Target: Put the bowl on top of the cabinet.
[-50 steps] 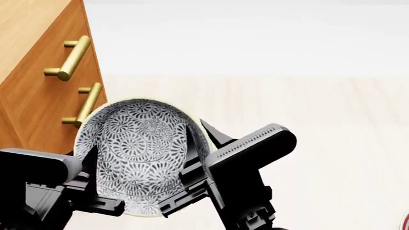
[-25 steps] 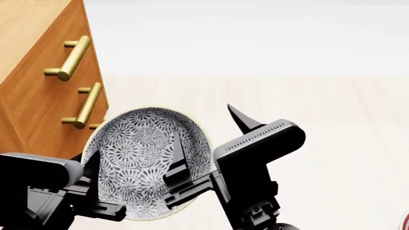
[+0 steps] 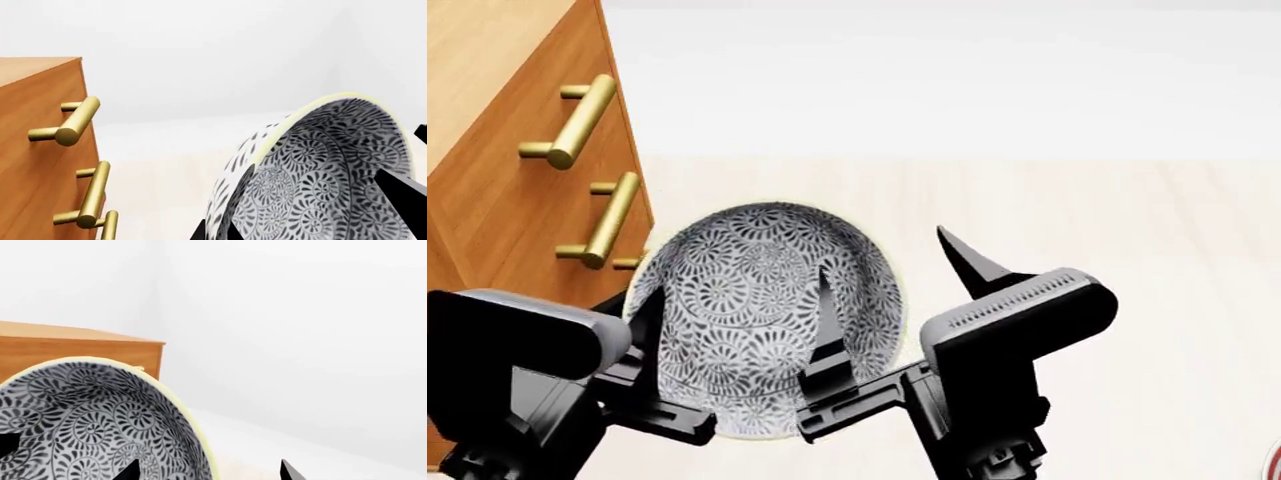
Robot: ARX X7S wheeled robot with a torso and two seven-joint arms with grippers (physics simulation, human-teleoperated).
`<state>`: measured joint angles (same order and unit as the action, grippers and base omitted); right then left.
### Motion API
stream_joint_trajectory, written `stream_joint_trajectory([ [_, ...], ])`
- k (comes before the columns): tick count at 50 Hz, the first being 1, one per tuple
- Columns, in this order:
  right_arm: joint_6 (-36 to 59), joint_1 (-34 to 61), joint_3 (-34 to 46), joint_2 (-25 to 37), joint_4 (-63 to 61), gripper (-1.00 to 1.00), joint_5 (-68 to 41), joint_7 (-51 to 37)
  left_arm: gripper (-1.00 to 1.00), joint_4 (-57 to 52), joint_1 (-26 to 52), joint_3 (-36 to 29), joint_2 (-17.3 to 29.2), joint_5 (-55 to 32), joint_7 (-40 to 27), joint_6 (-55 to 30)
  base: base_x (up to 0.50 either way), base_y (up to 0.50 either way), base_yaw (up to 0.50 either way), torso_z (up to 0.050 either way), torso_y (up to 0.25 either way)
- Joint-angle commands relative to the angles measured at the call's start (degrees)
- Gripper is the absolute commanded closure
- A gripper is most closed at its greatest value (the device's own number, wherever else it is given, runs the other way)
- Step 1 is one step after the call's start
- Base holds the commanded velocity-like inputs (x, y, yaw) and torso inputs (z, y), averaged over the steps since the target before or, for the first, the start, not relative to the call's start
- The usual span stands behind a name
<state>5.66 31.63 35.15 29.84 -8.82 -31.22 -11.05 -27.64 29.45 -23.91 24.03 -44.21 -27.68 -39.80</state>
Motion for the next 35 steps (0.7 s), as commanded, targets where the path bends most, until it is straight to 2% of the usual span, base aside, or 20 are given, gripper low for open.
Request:
stream_joint_trajectory([
  [1,-3.8,-3.6,-2.6,2.5,-1.3,-1.00,-2.5,0.7,1.00,2.7,3.8,0.3,-2.3,-1.0,0.3,-1.0,0.00,0.00,0.00,0.000,0.000],
  [9,-8.6,-7.9,-5.0,4.4,-2.2,-1.00,-4.5,2.0,1.00,3.2,8.4,-3.7,-4.0,2.7,-5.7,-6.8,0.00,0.00,0.00,0.000,0.000],
  [14,-10.9,-8.9,-6.2,4.6,-0.7,-1.00,-5.7,3.1,1.00,5.5,10.3,-5.3,-4.9,3.6,-5.0,-7.2,0.00,0.00,0.00,0.000,0.000],
  [15,-11.5,-9.3,-6.6,4.6,-0.2,-1.00,-6.3,3.6,1.00,5.7,10.4,-5.1,-5.4,5.6,-7.5,-6.8,0.00,0.00,0.00,0.000,0.000],
  [20,-15.1,-11.8,-8.3,4.9,1.3,-1.00,-7.8,5.1,1.00,8.9,13.6,-8.2,-6.9,7.0,-7.1,-8.9,0.00,0.00,0.00,0.000,0.002],
  [23,-18.5,-14.8,-9.7,5.6,0.6,-1.00,-7.6,5.1,1.00,9.2,16.1,-12.8,-6.9,11.8,-8.4,-9.6,0.00,0.00,0.00,0.000,0.000],
  [30,-23.9,-19.2,-12.5,5.9,1.9,-1.00,-10.7,7.0,1.00,12.0,19.2,-12.4,-8.6,11.0,-8.3,-11.7,0.00,0.00,0.00,0.000,0.000],
  [35,-27.1,-21.3,-14.7,4.6,5.3,-1.00,-14.8,8.9,1.00,12.7,20.2,-13.4,-8.0,14.0,-7.3,-7.1,0.00,0.00,0.00,0.000,0.000],
])
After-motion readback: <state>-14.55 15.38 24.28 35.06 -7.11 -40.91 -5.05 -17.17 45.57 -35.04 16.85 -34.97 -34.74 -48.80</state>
